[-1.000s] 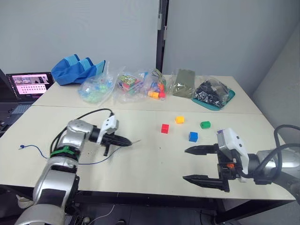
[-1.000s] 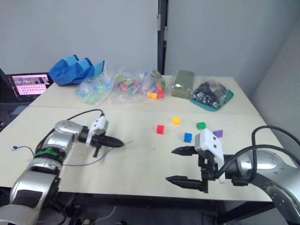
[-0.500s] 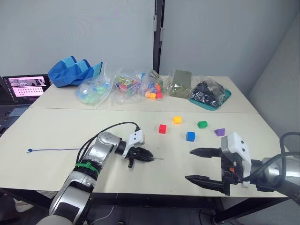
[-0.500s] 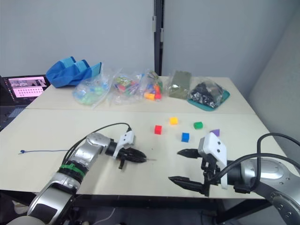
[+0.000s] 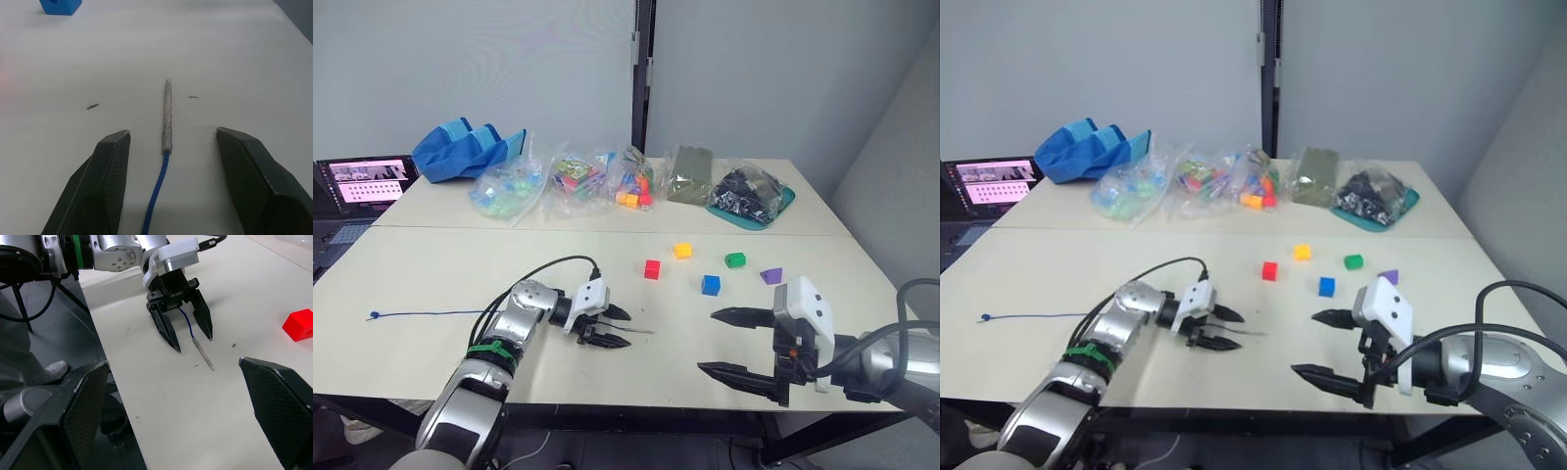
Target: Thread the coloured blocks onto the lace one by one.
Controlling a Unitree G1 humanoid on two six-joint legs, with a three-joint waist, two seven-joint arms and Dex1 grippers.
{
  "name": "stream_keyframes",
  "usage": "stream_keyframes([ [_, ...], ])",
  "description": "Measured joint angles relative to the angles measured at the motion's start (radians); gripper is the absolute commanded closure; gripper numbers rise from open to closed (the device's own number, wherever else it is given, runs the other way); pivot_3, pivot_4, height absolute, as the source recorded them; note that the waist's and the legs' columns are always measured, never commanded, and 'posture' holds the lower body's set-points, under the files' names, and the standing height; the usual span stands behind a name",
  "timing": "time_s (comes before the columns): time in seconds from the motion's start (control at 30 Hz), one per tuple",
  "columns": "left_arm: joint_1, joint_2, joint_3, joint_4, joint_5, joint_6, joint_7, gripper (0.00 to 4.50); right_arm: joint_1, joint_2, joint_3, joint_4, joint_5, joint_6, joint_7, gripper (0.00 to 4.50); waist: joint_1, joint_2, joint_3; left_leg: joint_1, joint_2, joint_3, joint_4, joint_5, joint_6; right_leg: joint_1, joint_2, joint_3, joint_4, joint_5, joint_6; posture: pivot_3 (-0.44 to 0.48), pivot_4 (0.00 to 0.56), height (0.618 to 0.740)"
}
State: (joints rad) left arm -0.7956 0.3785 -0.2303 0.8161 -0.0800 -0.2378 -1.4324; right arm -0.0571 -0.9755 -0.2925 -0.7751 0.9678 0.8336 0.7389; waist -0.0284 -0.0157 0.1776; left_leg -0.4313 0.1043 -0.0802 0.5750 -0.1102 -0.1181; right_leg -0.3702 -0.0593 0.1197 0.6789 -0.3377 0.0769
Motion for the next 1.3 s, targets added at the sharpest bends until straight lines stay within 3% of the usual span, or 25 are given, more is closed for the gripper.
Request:
stream_keyframes([
  [0.27, -0.053, -0.014, 0.011, 0.106, 0.017, -0.046, 0.018, 4.36, -0.015, -0.003, 0.01, 0.003, -0.005, 0.0, 0.002, 0.0, -0.001, 0.0, 0.0, 0.0, 0.0, 0.0, 0.0, 0.0, 0.001, 0.0, 0.0, 0.0, -0.001, 0.0, 0.0, 0.0, 0.15, 0.74],
  [0.3, -0.054, -0.015, 0.011, 0.106, 0.022, -0.046, 0.019, 4.45, -0.015, -0.008, 0.017, 0.005, -0.013, -0.001, 0.006, 0.0, -0.003, 0.0, 0.0, 0.0, 0.0, 0.0, 0.0, 0.0, 0.001, 0.0, 0.0, 0.0, -0.001, 0.0, 0.0, 0.0, 0.15, 0.74],
  [0.63, -0.013, -0.019, 0.024, 0.044, -0.019, -0.006, -0.066, 4.45, -0.006, 0.0, 0.035, 0.005, -0.021, -0.003, 0.008, 0.0, -0.008, 0.0, 0.0, 0.0, 0.0, 0.0, 0.0, 0.0, 0.001, 0.0, 0.0, 0.0, -0.001, 0.0, 0.0, 0.0, 0.15, 0.74],
  [0.83, -0.011, 0.01, 0.055, -0.047, -0.047, 0.058, -0.068, 4.45, 0.113, 0.044, -0.026, 0.008, -0.039, -0.016, -0.022, 0.0, -0.006, 0.0, 0.0, -0.001, 0.0, 0.0, 0.0, 0.0, 0.001, 0.0, 0.0, 0.0, -0.001, 0.0, 0.0, 0.0, 0.15, 0.74],
  [1.03, 0.069, 0.061, 0.067, -0.236, -0.099, 0.186, -0.1, 4.45, 0.298, 0.219, -0.153, 0.05, -0.215, -0.144, -0.137, 0.0, -0.009, 0.0, 0.0, 0.0, 0.0, 0.0, -0.001, 0.0, 0.001, 0.001, 0.0, 0.0, -0.001, 0.0, 0.0, 0.0, 0.15, 0.74],
  [1.3, 0.093, 0.112, 0.082, -0.247, -0.159, 0.22, -0.167, 4.45, 0.469, 0.483, -0.236, 0.262, -0.461, -0.471, -0.212, 0.0, -0.01, 0.0, 0.0, 0.0, 0.0, 0.0, -0.001, -0.001, 0.001, 0.001, 0.0, 0.0, -0.002, -0.001, 0.0, 0.0, 0.15, 0.74],
])
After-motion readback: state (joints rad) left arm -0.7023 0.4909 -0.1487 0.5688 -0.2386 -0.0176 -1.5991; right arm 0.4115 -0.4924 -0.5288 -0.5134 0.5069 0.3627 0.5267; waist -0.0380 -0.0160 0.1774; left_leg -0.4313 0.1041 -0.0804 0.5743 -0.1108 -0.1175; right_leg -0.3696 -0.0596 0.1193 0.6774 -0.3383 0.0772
